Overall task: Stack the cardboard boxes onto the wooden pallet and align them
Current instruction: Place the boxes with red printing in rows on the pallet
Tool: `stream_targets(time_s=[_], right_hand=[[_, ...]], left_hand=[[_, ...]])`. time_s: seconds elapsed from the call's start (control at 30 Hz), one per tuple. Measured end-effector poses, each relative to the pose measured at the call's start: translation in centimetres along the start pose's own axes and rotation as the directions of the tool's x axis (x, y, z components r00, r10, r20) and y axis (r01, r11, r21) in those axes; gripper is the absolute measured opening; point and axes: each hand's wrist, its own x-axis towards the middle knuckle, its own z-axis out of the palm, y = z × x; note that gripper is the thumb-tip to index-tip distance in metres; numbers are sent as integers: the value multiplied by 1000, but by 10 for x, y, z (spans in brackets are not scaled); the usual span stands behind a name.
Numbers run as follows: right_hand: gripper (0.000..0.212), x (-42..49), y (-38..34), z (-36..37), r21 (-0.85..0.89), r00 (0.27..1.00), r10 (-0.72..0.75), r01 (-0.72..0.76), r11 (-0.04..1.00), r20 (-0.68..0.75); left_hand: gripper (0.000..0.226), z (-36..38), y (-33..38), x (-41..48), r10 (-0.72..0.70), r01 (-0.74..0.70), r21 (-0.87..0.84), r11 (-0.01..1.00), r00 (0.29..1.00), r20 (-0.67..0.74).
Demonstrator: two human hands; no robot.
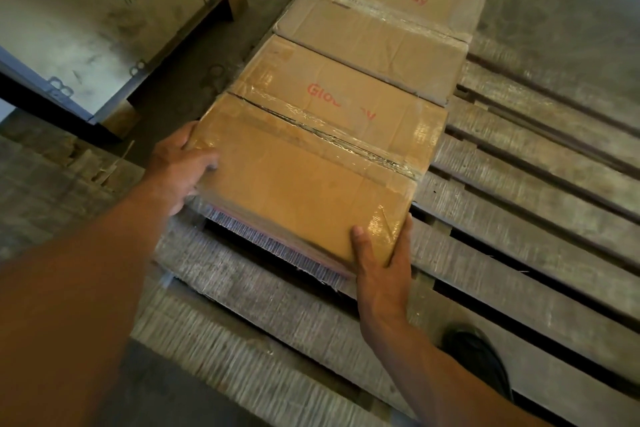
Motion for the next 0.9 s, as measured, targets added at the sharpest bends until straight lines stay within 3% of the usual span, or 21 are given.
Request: stream_targets(time_s=[0.2, 0.3, 0.4, 0.5, 0.6, 0.7, 0.77, 0.9], right_hand=[[90, -1, 5, -4, -84, 999, -15, 18, 996, 36], [93, -2, -2, -11, -135, 998, 2, 7, 991, 64], [86, -2, -31, -30, -258, 999, 29, -33, 966, -22], [78, -5, -72, -74, -322, 989, -50, 3, 947, -139], [72, -14, -118, -136, -325, 954, -122, 28, 945, -274], [66, -31, -157, -232, -312, 890, -202, 71, 947, -410], [64, -43, -179, -295, -329, 849, -234, 75, 941, -474], [63, -69, -214, -428, -323, 675, -256, 28, 946, -692]], left_hand=[[62, 2, -2, -8, 35, -32, 127, 991, 999, -26], [85, 9, 9, -18, 110, -31, 381, 924, 976, -187], [76, 22, 36, -45, 263, -112, 523, 845, 938, -224], [57, 42, 78, -85, 382, -262, 588, 766, 920, -88], [64, 70, 127, -133, 455, -407, 638, 654, 885, 98], [64, 127, 187, -193, 575, -594, 627, 504, 772, 270], [64, 165, 227, -233, 614, -674, 581, 456, 711, 343], [65, 262, 296, -318, 657, -812, 437, 388, 576, 487]])
